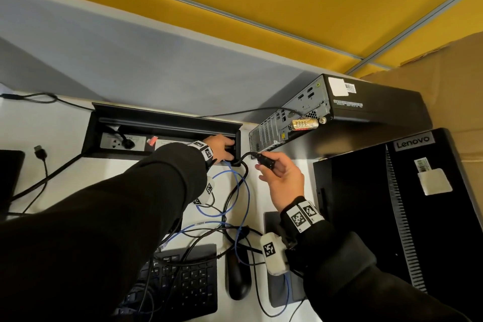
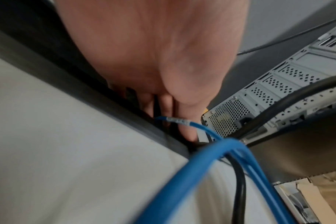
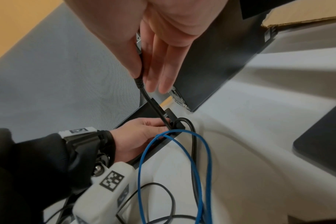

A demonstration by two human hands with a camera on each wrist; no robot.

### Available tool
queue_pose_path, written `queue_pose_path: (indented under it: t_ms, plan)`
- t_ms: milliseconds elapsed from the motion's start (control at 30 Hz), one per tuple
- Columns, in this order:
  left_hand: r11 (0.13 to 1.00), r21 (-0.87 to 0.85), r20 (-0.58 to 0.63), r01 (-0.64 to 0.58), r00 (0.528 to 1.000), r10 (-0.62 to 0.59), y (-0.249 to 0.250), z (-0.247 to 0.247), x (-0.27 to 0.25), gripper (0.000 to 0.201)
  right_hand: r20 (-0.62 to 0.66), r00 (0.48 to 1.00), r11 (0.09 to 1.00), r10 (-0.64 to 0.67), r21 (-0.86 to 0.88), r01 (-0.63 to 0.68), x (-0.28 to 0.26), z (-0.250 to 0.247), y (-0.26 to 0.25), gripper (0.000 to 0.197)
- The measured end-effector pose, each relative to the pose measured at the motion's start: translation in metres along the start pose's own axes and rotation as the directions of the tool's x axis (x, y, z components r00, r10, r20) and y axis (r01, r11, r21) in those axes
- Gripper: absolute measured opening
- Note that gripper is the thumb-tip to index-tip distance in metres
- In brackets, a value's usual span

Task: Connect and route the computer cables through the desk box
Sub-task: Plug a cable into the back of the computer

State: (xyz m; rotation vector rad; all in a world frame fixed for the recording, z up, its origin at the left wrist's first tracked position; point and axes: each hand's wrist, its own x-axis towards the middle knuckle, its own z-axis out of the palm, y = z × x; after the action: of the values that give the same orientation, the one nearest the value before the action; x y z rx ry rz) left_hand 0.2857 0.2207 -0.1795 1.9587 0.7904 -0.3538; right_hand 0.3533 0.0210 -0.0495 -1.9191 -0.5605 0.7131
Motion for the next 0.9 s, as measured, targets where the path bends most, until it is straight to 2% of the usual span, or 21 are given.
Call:
queue_pose_path:
  t_ms: [100,167,267,333,467,533,567,600,733,800,833,900]
  plan:
    - [0.998,0.067,-0.006,-0.021,1.0,0.021,-0.001,0.002,-0.001,0.065,-0.02,1.0,0.998,0.003,0.062,-0.002,-0.001,0.001,0.003,0.03]
    - [0.975,0.214,0.022,-0.058,0.998,0.054,0.002,0.006,-0.002,0.058,-0.01,1.0,0.998,-0.008,0.068,0.008,-0.004,0.002,0.005,0.03]
    - [0.894,0.434,0.11,-0.112,0.991,0.071,0.001,0.015,-0.001,0.048,-0.011,1.0,0.998,-0.006,0.065,0.006,-0.006,0.003,0.005,0.028]
    - [0.853,0.504,0.17,-0.14,0.984,0.061,-0.001,0.015,0.001,0.045,-0.037,0.999,0.999,0.005,0.054,-0.003,-0.004,0.003,0.006,0.026]
    - [0.845,0.512,0.241,-0.154,0.97,0.031,0.003,0.013,0.01,0.04,-0.076,0.996,0.999,0.037,0.003,-0.037,0.002,-0.004,0.011,0.022]
    - [0.724,0.654,0.285,-0.219,0.958,0.032,0.005,0.012,0.015,0.041,-0.081,0.995,0.998,0.062,-0.027,-0.064,0.003,-0.007,0.016,0.022]
    - [0.702,0.674,0.297,-0.232,0.954,0.03,0.007,0.013,0.016,0.042,-0.083,0.994,0.996,0.073,-0.043,-0.076,0.002,-0.007,0.018,0.022]
    - [0.705,0.672,0.3,-0.228,0.954,0.022,0.008,0.013,0.018,0.042,-0.083,0.993,0.995,0.08,-0.052,-0.085,0.001,-0.006,0.02,0.023]
    - [0.859,0.507,0.238,-0.067,0.969,-0.065,0.012,0.014,0.019,0.042,-0.058,0.996,0.991,0.073,-0.109,-0.079,-0.003,0.0,0.025,0.026]
    - [0.888,0.459,0.225,-0.036,0.971,-0.077,0.008,0.013,0.02,0.04,-0.031,0.998,0.987,0.048,-0.154,-0.052,-0.001,0.0,0.023,0.024]
    - [0.903,0.43,0.199,-0.026,0.978,-0.067,0.007,0.013,0.02,0.038,-0.016,0.999,0.983,0.029,-0.182,-0.032,0.001,-0.001,0.022,0.024]
    - [0.89,0.448,0.136,-0.089,0.99,0.03,0.002,0.011,0.019,0.036,0.018,1.0,0.971,-0.015,-0.237,0.019,0.006,-0.002,0.019,0.031]
